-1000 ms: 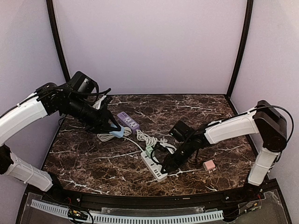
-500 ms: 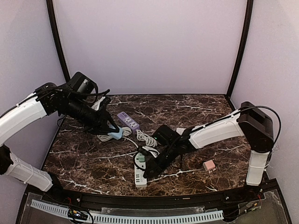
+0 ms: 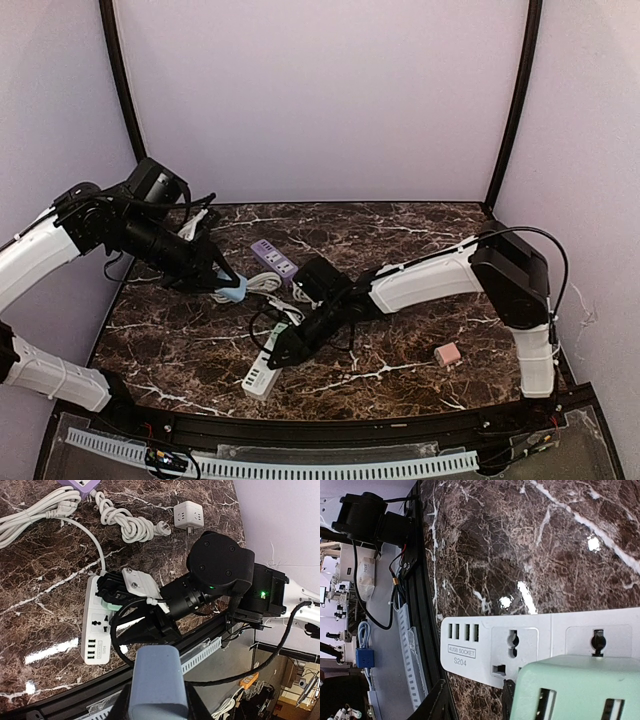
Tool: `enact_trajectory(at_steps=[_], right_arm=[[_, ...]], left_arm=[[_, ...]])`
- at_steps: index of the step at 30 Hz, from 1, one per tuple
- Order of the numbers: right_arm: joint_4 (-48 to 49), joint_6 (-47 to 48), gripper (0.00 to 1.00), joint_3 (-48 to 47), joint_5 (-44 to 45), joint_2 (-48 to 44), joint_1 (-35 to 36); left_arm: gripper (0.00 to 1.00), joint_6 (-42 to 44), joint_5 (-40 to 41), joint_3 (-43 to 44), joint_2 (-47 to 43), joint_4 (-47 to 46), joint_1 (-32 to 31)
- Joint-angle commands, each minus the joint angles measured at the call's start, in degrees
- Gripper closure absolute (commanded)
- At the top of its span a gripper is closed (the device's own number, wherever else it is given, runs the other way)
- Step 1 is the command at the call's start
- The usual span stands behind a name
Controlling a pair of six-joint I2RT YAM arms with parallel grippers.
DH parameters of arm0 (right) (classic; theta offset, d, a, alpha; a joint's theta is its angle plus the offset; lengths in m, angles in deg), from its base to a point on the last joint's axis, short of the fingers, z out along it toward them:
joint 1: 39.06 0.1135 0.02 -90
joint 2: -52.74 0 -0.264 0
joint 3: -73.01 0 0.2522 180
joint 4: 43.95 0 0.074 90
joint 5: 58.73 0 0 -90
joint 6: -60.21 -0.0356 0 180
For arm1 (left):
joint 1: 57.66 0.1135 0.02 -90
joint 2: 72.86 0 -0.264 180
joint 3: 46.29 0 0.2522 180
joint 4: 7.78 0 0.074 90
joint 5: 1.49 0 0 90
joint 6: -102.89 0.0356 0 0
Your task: Insert the plug
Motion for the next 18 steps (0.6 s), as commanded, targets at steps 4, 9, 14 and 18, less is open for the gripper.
enact_trajectory(at_steps=[4,9,14,18], right_arm=[[0.51,1.83,0.63,-5.04,-1.62,3.81,0.80],[-1.40,3.74,0.62,-3.96,-2.26,1.09,0.78],[-5.20,6.49,0.61,-1.64,-1.64,-2.92,0.80],[-7.67,8.33,0.59,1.23,0.02,-7.80,0.80]], left_arm=[[0.99,-1.37,2.62,-1.55,-3.50,4.42,0.44],[0.99,-1.23,4.88,-2.20,-4.77,7.08,0.47],[0.99,-0.20,5.43,-2.64,-4.93,8.12,0.47],[0.99,1.61,5.85,-2.25,-4.13,9.50,0.50]])
